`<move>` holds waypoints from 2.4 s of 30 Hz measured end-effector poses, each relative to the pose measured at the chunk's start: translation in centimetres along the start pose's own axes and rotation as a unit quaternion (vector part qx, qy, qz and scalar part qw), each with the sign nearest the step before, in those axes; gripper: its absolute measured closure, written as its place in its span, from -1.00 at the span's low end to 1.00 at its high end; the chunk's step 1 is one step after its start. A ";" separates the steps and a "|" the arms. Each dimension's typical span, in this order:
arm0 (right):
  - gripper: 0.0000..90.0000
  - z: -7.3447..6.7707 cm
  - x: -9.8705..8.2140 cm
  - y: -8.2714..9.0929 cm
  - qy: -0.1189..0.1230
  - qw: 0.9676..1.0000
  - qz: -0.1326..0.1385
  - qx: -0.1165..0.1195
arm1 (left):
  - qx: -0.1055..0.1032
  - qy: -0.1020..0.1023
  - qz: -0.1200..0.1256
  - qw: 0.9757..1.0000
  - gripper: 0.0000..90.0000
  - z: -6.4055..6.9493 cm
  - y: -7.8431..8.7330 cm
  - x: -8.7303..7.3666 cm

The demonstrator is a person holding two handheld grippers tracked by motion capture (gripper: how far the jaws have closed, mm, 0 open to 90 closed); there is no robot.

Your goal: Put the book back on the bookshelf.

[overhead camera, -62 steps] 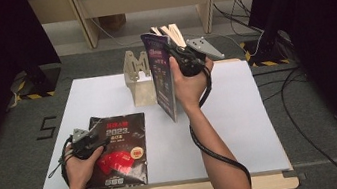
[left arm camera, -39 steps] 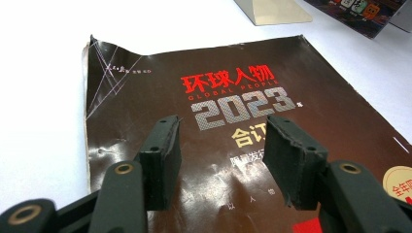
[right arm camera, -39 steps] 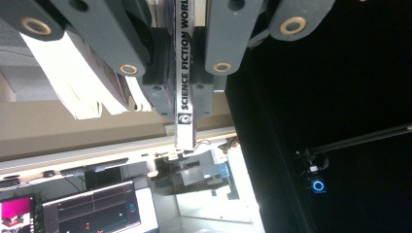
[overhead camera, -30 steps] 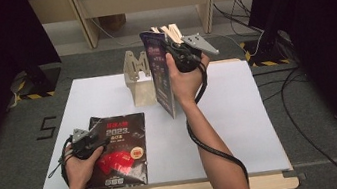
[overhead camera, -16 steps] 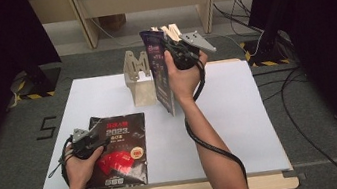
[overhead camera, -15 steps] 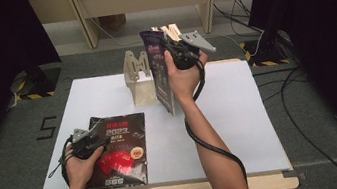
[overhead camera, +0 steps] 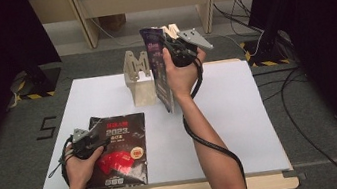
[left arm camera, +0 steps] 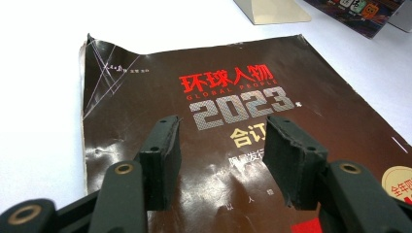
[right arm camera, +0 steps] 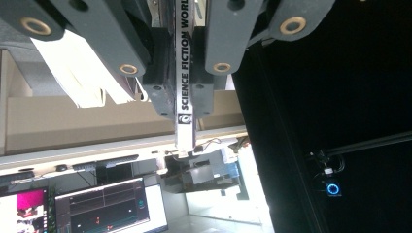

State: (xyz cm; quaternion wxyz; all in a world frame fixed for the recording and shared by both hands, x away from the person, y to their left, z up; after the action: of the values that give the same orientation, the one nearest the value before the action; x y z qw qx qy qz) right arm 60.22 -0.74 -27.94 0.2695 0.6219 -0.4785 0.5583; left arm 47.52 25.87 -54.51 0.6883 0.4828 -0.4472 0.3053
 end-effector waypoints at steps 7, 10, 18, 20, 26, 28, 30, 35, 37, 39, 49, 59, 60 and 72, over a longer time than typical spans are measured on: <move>0.86 0.1 0.1 -0.4 0.005 1.000 0.003 -0.002 | 0.000 0.001 0.000 1.000 0.04 0.0 0.0 0.0; 0.86 0.1 0.0 -0.5 0.003 1.000 0.004 -0.004 | 0.000 0.001 0.000 1.000 0.04 0.0 0.0 0.0; 0.86 0.3 -0.2 -0.9 0.004 1.000 0.003 -0.008 | 0.001 0.002 0.001 1.000 0.04 -0.1 0.0 0.0; 0.86 0.3 -0.2 -1.0 0.008 1.000 0.002 -0.009 | 0.001 0.002 0.001 1.000 0.04 -0.1 0.0 0.0; 0.86 0.4 -0.2 -1.2 0.009 1.000 0.002 -0.013 | 0.001 0.002 0.001 1.000 0.04 0.0 0.0 0.0; 0.86 0.5 -0.2 -1.4 0.008 1.000 0.001 -0.014 | -0.001 0.001 -0.001 1.000 0.04 0.0 0.0 0.0; 0.86 0.6 -0.3 -1.5 0.011 1.000 0.001 -0.015 | 0.000 0.001 -0.001 1.000 0.04 0.0 0.0 0.0; 0.86 0.6 -0.3 -1.8 0.013 1.000 0.001 -0.016 | 0.000 0.001 -0.001 1.000 0.04 -0.1 0.0 -0.1; 0.86 0.5 -0.3 -1.9 0.013 1.000 -0.001 -0.017 | 0.000 0.001 -0.001 1.000 0.04 -0.1 0.0 -0.1; 0.86 0.6 -0.3 -2.0 0.015 1.000 0.001 -0.019 | 0.000 0.001 -0.001 1.000 0.04 -0.1 0.0 -0.1; 0.86 0.7 -0.4 -2.6 0.022 0.999 0.001 -0.023 | 0.001 0.001 -0.004 1.000 0.04 -0.2 0.1 -0.1; 0.86 0.8 -0.8 -3.1 0.028 0.999 -0.003 -0.026 | 0.001 0.002 -0.002 1.000 0.04 -0.2 0.1 -0.1; 0.86 0.8 -0.8 -3.2 0.029 0.999 -0.003 -0.028 | 0.001 0.002 -0.002 1.000 0.04 -0.2 0.1 -0.1; 0.86 0.9 -1.0 -3.7 0.032 0.999 -0.004 -0.032 | 0.001 0.003 -0.001 1.000 0.04 -0.2 0.1 0.0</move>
State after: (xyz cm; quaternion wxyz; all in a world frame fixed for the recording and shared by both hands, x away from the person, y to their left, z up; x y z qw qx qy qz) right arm 64.03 0.21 -28.37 0.3065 0.5969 -0.4845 0.5612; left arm 47.48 26.06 -54.54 0.6895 0.4830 -0.4442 0.3065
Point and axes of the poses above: each handheld gripper's, and its own axes: y roughly backward along the jaws, x roughly out of its top, z roughly to its right, the point moved 10 cm from there along -y, roughly forward along the jaws, and after that the axes turned 11 degrees about z, right-handed, at the moved point
